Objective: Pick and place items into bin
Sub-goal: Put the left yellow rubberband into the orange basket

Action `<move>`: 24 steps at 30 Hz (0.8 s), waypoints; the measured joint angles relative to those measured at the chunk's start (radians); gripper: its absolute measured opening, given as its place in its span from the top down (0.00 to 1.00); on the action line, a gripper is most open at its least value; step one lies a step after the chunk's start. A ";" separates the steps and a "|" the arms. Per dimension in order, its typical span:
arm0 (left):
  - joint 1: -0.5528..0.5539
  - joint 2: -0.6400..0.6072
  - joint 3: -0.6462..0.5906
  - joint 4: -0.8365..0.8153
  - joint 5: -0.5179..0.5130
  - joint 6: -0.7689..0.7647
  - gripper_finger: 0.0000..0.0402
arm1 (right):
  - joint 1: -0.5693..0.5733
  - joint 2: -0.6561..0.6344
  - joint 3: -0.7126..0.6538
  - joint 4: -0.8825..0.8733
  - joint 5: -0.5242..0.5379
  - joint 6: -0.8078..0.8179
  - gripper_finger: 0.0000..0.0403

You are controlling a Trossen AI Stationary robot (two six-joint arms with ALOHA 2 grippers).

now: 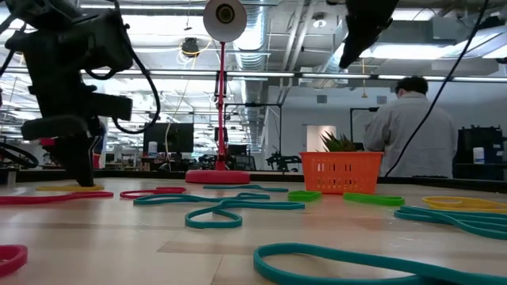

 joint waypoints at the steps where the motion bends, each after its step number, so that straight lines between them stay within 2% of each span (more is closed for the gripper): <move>1: 0.001 0.003 0.009 0.002 0.000 0.000 0.98 | 0.000 -0.020 0.000 -0.005 0.001 -0.009 0.82; 6: 0.003 0.002 0.123 0.030 -0.049 0.072 1.00 | -0.014 -0.153 0.000 -0.008 0.075 -0.038 0.82; 9: 0.003 0.002 0.233 0.030 -0.102 0.167 1.00 | -0.033 -0.242 -0.004 0.017 0.074 -0.042 0.82; 11: 0.003 0.001 0.313 0.036 -0.146 0.243 1.00 | -0.043 -0.297 -0.018 0.051 0.024 -0.073 0.82; 14: 0.004 0.001 0.427 0.044 -0.198 0.365 1.00 | -0.044 -0.373 -0.050 0.090 -0.135 -0.145 0.82; 19: 0.020 -0.001 0.551 0.151 -0.204 0.514 1.00 | -0.040 -0.501 -0.235 0.359 -0.368 -0.223 0.82; 24: 0.046 0.002 0.570 0.322 -0.117 0.599 1.00 | -0.040 -0.547 -0.506 0.742 -0.393 -0.242 0.82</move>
